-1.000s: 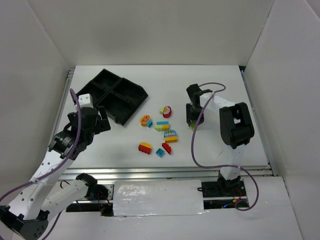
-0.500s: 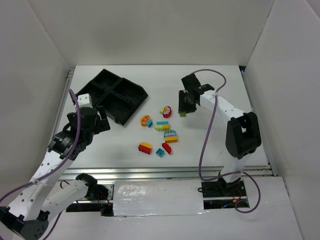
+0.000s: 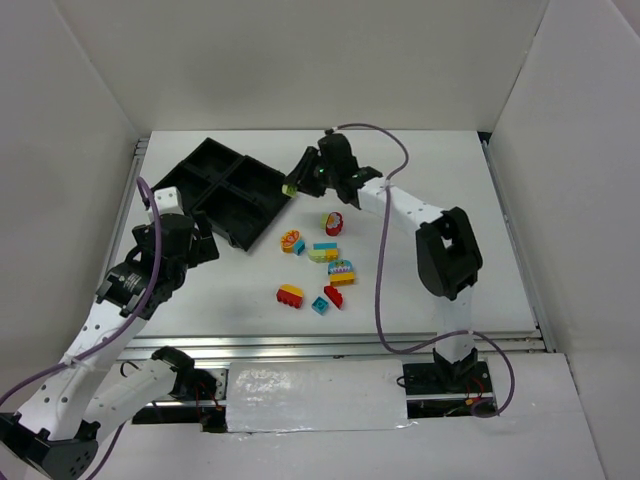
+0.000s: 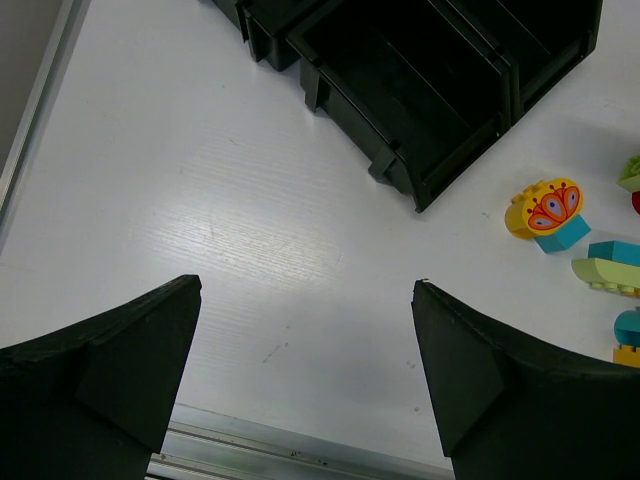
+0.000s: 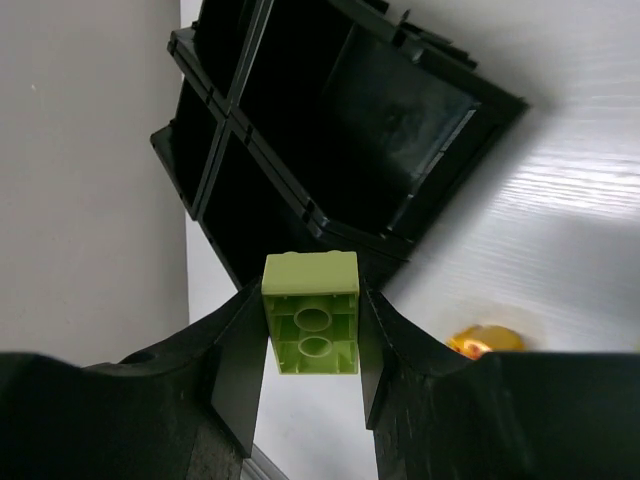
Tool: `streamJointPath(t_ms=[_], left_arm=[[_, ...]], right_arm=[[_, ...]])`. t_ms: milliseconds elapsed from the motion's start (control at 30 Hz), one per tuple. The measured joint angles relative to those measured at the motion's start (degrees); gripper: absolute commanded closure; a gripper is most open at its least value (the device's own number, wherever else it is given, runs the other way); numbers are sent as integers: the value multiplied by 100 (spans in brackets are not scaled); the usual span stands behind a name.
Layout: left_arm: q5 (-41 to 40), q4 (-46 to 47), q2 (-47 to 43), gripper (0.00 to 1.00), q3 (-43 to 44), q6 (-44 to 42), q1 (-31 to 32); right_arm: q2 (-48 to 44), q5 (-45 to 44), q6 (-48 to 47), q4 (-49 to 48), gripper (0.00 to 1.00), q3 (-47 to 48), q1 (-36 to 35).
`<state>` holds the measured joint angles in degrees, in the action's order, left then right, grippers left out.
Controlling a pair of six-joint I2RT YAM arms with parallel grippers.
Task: Sort the legos into containers by color
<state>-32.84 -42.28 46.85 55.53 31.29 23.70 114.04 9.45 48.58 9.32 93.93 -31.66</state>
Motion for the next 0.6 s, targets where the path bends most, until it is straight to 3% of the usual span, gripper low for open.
streamJointPath(t_ms=[400,500,533,600], left_arm=[[24,20,-11,1,0,-4,-17],[68,39,-11,0,0,-9,-17],[83,39,-11,1,0,-9,-20],[118,42,-11,0,0,-15,-26]], right_arm=[[1727,-758,748,-660,85,1611,-623],[2046,-911,686,-544,68,2280,-590],[2131,-933,664,-525,50,2465,-584],[2356,-970,601,-450,42,2997,-575]])
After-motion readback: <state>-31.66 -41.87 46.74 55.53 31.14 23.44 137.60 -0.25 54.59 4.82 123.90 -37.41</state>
